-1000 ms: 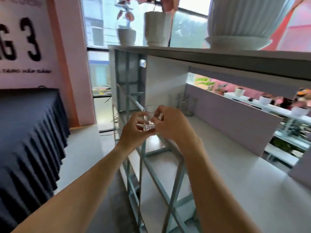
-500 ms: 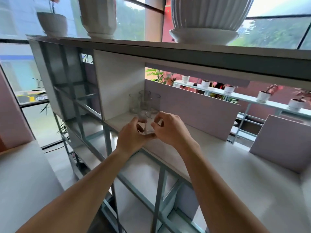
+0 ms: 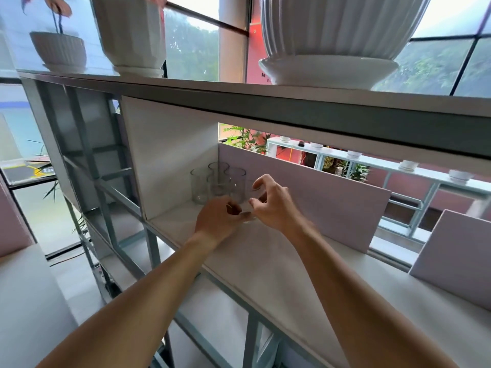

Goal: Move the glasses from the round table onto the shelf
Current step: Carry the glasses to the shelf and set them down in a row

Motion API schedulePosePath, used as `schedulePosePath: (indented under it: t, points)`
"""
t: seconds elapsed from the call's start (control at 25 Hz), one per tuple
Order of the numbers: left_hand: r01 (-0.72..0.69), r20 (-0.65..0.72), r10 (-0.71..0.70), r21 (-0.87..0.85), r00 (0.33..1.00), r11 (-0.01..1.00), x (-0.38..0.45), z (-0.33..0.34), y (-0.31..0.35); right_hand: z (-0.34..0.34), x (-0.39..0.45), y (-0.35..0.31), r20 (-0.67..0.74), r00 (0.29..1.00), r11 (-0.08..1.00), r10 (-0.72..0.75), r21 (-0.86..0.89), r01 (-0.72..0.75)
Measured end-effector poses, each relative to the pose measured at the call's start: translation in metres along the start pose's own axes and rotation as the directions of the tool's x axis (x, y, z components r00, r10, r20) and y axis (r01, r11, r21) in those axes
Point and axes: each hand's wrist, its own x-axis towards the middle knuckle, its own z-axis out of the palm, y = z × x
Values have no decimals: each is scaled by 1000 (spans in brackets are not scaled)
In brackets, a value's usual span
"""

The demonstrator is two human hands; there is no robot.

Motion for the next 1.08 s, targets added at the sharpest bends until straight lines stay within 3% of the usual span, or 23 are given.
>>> schedulePosePath:
  t: [0.32,0.72,0.84,0.96,1.08]
  points:
    - [-13,-9,13,-33,1000,999,22,16,-10,5,22,14,-13,1000,1000,-17,-12,17]
    - [-83,56,83,3,995,997,18,10,-17,11,30,3,-131,991,999,-28,-36,23]
    - [-26,27,25,47,999,999,14,-9,-32,18,34,-21,2,994,994,-108,-3,108]
    - [43,-16,-42,82,999,996,15,-29,-46,32,36,-38,158,976,972,-152,-154,177]
    - [79,-54,-77,40,996,996,12,-37,-50,42,33,-39,160,978,951,-132,-257,170]
